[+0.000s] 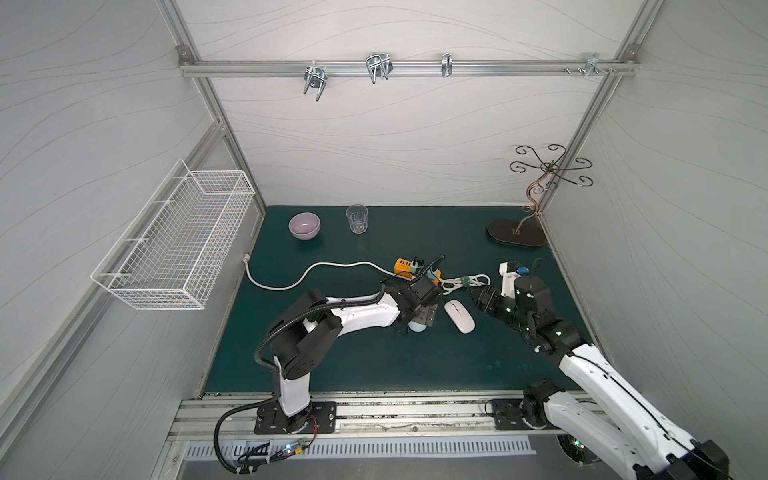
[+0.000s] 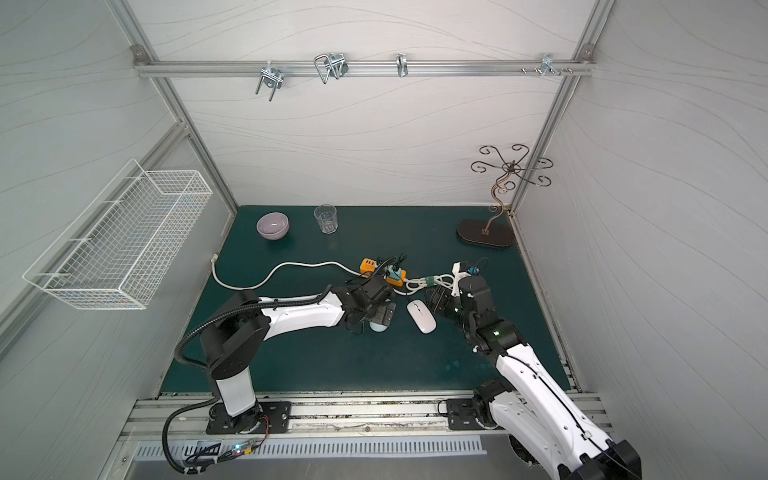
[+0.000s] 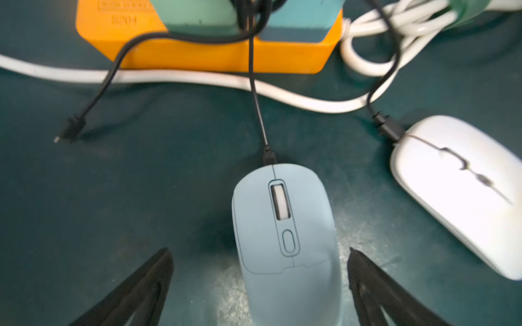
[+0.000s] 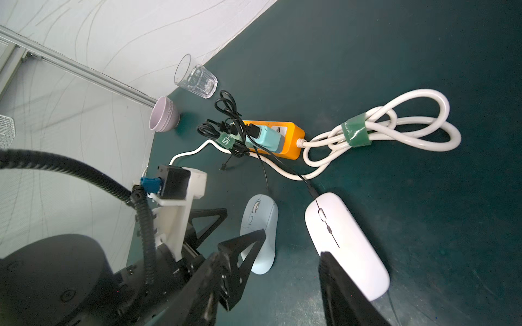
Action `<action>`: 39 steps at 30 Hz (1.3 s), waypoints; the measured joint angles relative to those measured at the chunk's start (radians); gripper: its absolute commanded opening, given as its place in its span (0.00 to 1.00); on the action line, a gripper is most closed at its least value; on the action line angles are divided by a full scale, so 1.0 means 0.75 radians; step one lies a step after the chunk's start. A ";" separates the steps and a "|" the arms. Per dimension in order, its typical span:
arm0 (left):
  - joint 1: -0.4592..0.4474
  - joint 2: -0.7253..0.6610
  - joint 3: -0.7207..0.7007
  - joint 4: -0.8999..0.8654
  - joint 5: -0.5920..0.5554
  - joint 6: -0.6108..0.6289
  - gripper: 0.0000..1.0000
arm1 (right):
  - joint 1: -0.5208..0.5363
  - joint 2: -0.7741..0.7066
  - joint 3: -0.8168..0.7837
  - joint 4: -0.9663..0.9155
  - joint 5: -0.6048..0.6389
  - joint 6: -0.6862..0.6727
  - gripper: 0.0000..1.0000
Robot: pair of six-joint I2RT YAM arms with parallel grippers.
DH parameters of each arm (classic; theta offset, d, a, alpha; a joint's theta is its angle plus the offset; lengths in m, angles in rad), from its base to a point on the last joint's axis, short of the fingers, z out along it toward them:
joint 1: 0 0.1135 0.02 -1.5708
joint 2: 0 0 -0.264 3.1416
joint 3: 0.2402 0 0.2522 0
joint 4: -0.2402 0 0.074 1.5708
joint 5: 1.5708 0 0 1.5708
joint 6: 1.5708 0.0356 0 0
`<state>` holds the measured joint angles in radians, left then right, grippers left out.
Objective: Unplug the wireless mouse
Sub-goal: Pick up the mouse from the center of the board.
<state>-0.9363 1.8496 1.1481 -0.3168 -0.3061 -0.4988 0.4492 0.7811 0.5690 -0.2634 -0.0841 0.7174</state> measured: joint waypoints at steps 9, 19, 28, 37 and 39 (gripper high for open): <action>-0.017 0.043 0.044 -0.027 -0.037 -0.070 0.96 | -0.008 -0.017 -0.020 -0.009 -0.005 0.000 0.58; -0.046 0.103 0.045 -0.036 -0.034 -0.115 0.85 | -0.009 -0.017 -0.027 -0.009 -0.010 0.001 0.58; -0.052 0.103 0.037 -0.045 -0.053 -0.134 0.71 | -0.009 -0.017 -0.027 -0.009 -0.012 0.005 0.58; -0.052 0.103 0.035 -0.044 -0.061 -0.128 0.59 | -0.009 -0.016 -0.027 -0.008 -0.020 0.020 0.58; -0.052 0.102 0.032 -0.041 -0.062 -0.128 0.57 | -0.009 -0.010 -0.028 -0.005 -0.029 0.021 0.58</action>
<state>-0.9756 1.9263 1.1721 -0.3477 -0.3523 -0.5945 0.4427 0.7738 0.5480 -0.2668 -0.1059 0.7334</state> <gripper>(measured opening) 0.610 0.580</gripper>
